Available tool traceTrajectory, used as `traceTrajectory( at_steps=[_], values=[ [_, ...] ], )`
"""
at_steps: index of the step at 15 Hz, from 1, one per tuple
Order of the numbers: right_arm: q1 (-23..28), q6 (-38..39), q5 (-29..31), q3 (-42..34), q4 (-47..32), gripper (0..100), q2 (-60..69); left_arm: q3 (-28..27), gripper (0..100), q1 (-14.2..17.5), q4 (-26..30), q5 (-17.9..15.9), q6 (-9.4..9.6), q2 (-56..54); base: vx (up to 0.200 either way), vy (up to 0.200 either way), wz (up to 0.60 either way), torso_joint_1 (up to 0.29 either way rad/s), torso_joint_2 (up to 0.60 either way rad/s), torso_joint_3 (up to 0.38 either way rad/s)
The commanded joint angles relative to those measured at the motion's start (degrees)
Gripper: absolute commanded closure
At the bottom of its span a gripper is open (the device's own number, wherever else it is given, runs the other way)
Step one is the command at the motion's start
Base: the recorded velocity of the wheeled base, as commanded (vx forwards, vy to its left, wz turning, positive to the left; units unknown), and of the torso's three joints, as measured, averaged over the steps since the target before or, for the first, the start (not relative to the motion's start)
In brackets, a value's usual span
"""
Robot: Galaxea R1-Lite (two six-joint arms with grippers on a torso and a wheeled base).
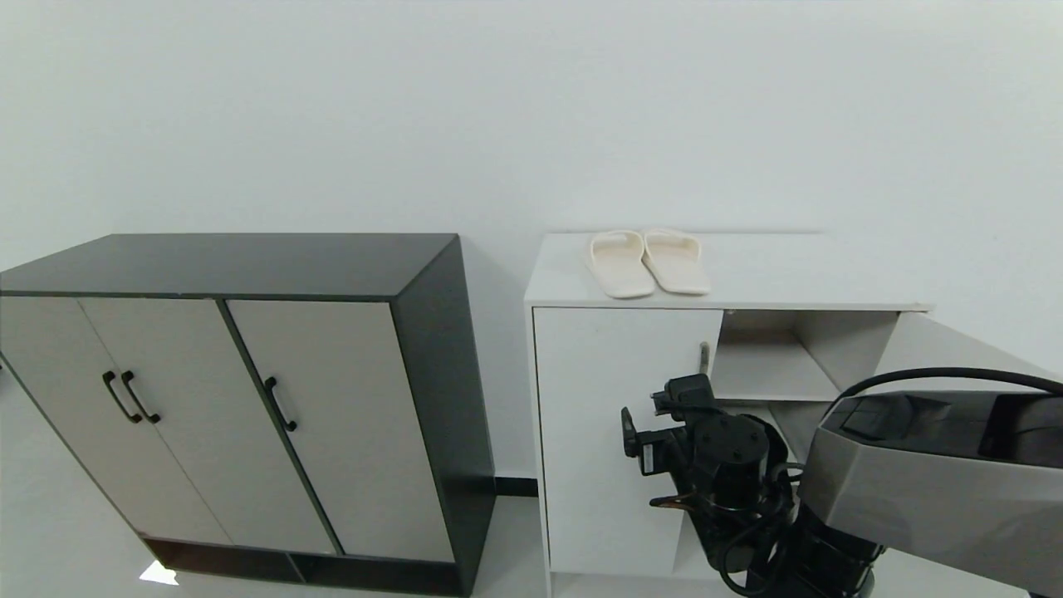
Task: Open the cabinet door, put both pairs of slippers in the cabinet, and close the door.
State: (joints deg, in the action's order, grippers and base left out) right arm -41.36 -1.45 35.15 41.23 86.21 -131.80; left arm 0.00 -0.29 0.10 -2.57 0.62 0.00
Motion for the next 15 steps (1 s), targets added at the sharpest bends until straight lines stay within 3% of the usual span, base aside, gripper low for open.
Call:
traceTrajectory(
  at_steps=[1, 12, 15],
  values=[
    [-0.03, -0.13, 0.01, -0.1, 0.01, 0, 0.23, 0.0, 100, 0.03, -0.01, 0.02, -0.01, 0.09, 0.0, 0.0, 0.0, 0.227, -0.52, -0.315],
    [0.23, -0.92, -2.36, -0.8, 1.15, 0, -1.7, 0.0, 100, 0.03, -0.01, 0.02, -0.01, 0.09, 0.0, 0.0, 0.0, 0.244, -0.56, -0.318],
    [0.23, -3.21, -2.89, -0.8, 3.79, 0, -3.9, 0.0, 100, 0.03, -0.01, 0.02, -0.01, 0.09, 0.0, 0.0, 0.0, 0.034, -0.08, -0.041]
  ],
)
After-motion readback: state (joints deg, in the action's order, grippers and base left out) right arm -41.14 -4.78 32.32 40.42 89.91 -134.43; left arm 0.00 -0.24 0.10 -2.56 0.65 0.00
